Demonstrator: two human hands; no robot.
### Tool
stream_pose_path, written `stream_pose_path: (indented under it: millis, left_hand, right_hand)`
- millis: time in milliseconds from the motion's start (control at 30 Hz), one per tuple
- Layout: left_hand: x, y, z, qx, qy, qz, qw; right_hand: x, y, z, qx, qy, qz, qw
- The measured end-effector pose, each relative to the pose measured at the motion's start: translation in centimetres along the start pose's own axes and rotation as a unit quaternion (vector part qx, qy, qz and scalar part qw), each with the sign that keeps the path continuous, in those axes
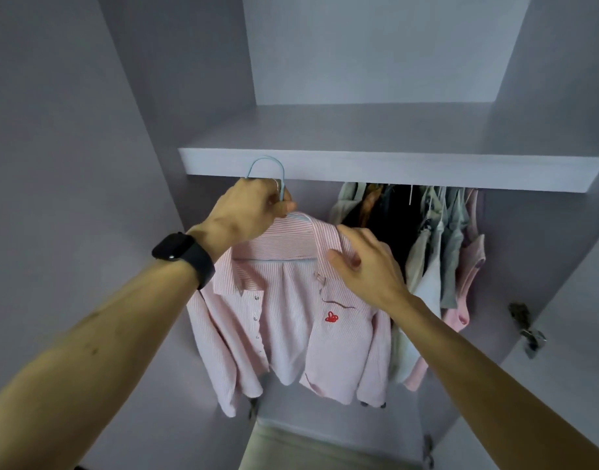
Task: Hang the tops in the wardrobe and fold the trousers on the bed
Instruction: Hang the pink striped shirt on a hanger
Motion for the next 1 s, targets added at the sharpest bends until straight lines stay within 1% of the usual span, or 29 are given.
stream_pose_path:
  millis: [100, 200, 300, 367, 467, 633, 700, 767, 833, 900, 933, 1000]
  left_hand:
    - [-0.3, 0.1, 0.4, -0.008, 0.003, 0.013, 1.000]
    - [-0.8, 1.0, 0.7, -0.024, -0.003, 0.027, 0.999]
    - [-1.1, 2.2, 0.5, -0.028, 0.001, 0.042, 0.999]
    - [-1.3, 3.1, 0.7, -0.042, -0.012, 0.047, 0.998]
    - [-1.5, 4.7, 1.8, -0.060, -0.048, 0.043, 0.996]
    - [-2.6, 8.4, 5.5, -0.098, -0.088, 0.064, 0.989]
    - [-2.9, 9.2, 7.5, -0.085, -0.094, 0.061, 0.990]
    - [-2.7, 9.2, 9.5, -0.042, -0.085, 0.027, 0.995]
    - [-1.9, 8.2, 10.6, 0.006, -0.033, -0.065, 0.997]
    - [-0.5, 6.7, 10.9, 0.049, 0.018, -0.153, 0.987]
    - [0.4, 5.9, 10.9, 0.064, 0.040, -0.182, 0.980]
    - [2.5, 4.6, 10.8, 0.094, 0.071, -0.209, 0.971]
  right_hand:
    - [1.8, 0.3, 0.1, -0.041, -0.004, 0.098, 0.994]
    - [3.1, 0.1, 0.4, -0.096, -0.027, 0.186, 0.978]
    - [3.3, 0.5, 1.3, -0.089, -0.058, 0.259, 0.960]
    - [2.9, 1.1, 1.4, -0.055, -0.069, 0.260, 0.961]
    - [1.6, 2.1, 0.8, -0.023, -0.049, 0.234, 0.971]
    - [-1.8, 5.0, 0.1, -0.033, -0.008, 0.191, 0.981]
    - [-3.2, 6.2, -0.2, -0.038, 0.019, 0.182, 0.982]
    - [-4.6, 7.6, -0.4, -0.053, 0.047, 0.186, 0.980]
    - [-5.4, 8.9, -0.4, -0.060, 0.075, 0.182, 0.979]
    - [-5.4, 10.3, -0.2, -0.061, 0.102, 0.173, 0.978]
    - [-5.1, 11.0, 0.0, -0.063, 0.111, 0.175, 0.976]
    - [-3.9, 12.2, 0.2, -0.061, 0.133, 0.180, 0.973]
Point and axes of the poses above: each hand's wrist, its own x-axis towards the middle knuckle, its own y-axis out of the palm, z = x × y, the point moved 6 cm from there along x, towards the middle knuckle, and after that the axes turned 8 degrees about -y, right-handed, at the moved point
